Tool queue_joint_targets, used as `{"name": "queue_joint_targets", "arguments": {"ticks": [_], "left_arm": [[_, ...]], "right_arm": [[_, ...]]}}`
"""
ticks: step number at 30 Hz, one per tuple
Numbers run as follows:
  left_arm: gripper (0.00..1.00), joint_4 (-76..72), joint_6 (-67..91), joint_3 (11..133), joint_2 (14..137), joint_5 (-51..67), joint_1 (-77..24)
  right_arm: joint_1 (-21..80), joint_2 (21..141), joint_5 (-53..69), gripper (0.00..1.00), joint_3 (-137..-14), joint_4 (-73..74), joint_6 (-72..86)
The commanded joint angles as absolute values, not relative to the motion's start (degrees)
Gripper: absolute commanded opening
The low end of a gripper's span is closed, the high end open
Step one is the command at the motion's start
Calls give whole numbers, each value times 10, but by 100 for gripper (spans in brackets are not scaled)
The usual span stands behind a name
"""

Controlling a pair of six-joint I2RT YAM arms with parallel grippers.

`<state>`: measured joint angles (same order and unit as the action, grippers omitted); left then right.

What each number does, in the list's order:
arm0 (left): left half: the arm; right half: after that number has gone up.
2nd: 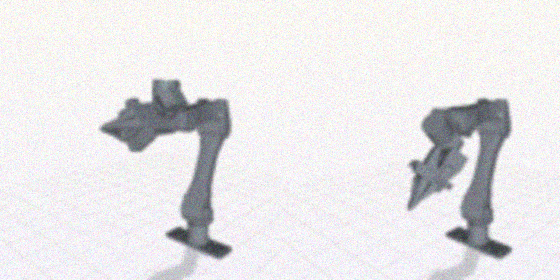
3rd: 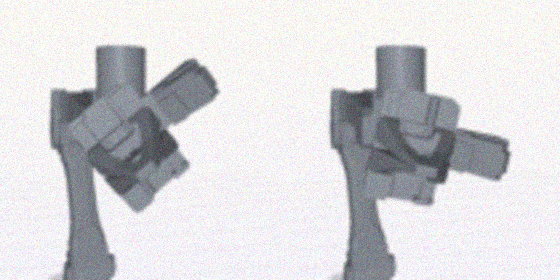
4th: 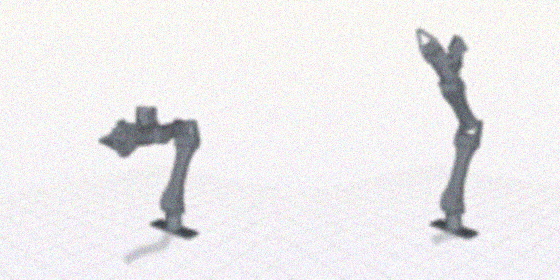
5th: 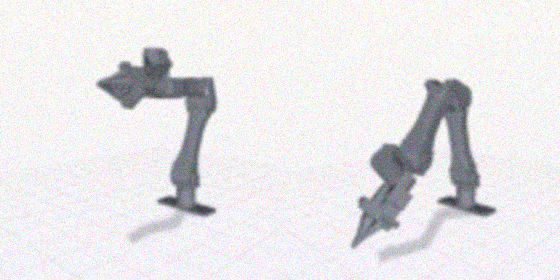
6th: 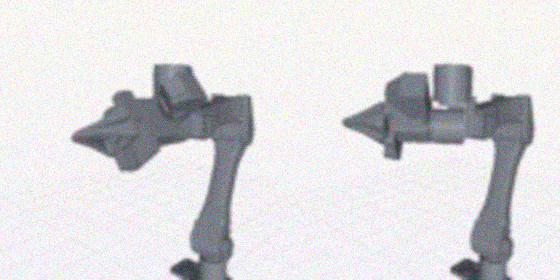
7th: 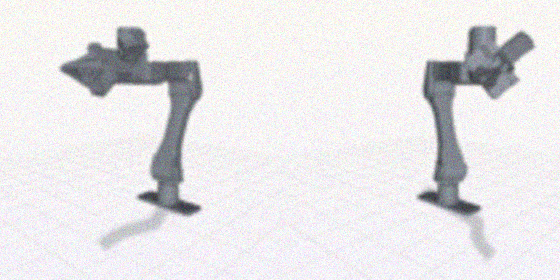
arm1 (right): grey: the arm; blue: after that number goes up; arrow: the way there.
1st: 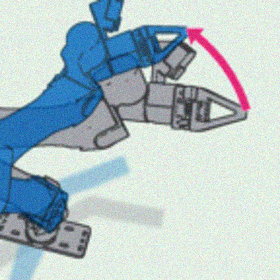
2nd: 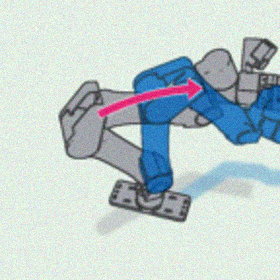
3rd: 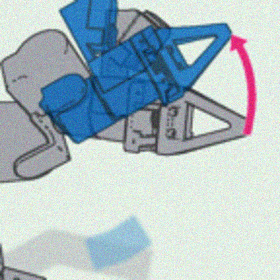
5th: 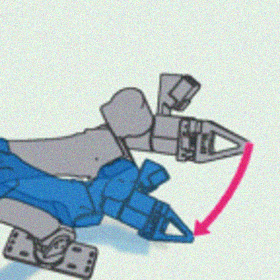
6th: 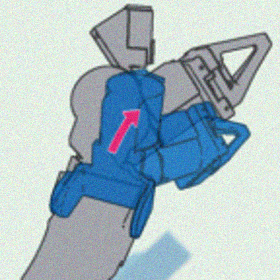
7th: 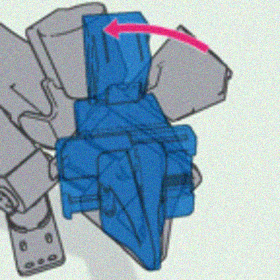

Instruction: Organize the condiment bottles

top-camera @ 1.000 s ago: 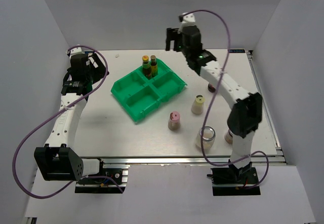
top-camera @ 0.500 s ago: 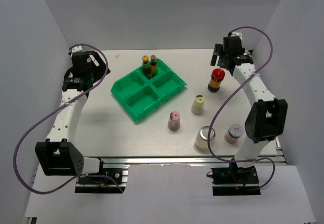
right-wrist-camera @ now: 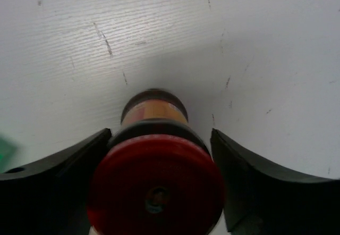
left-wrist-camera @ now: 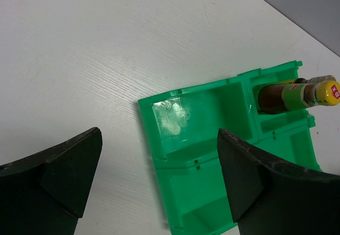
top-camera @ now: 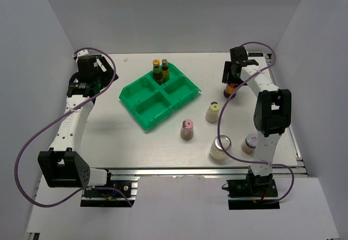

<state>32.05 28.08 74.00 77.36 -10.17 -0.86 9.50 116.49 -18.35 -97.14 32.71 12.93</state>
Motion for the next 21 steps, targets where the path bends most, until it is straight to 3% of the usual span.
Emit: {"name": "queue_joint_targets", "arguments": {"ticks": [1, 2, 3, 6, 7, 11, 21], "left_arm": [[98, 323, 281, 764, 766, -112, -8], [98, 323, 281, 764, 766, -112, -8], [98, 323, 281, 764, 766, -112, -8], [98, 323, 281, 764, 764, -111, -8], [98, 321, 281, 762, 761, -110, -8], [98, 313, 283, 754, 754, -105, -8], [98, 306, 288, 747, 741, -95, -8]], "right_arm": [[91, 1145, -207, 74, -992, 312, 147], [91, 1143, -208, 68, -989, 307, 147], [91, 1136, -207, 53, -987, 300, 148], [91, 1115, -202, 28, -984, 291, 142], [91, 1108, -196, 25, -984, 283, 137], [113, 1074, -164, 22, -1001, 282, 91], [322, 1067, -130, 16, -1116, 276, 17]]}}
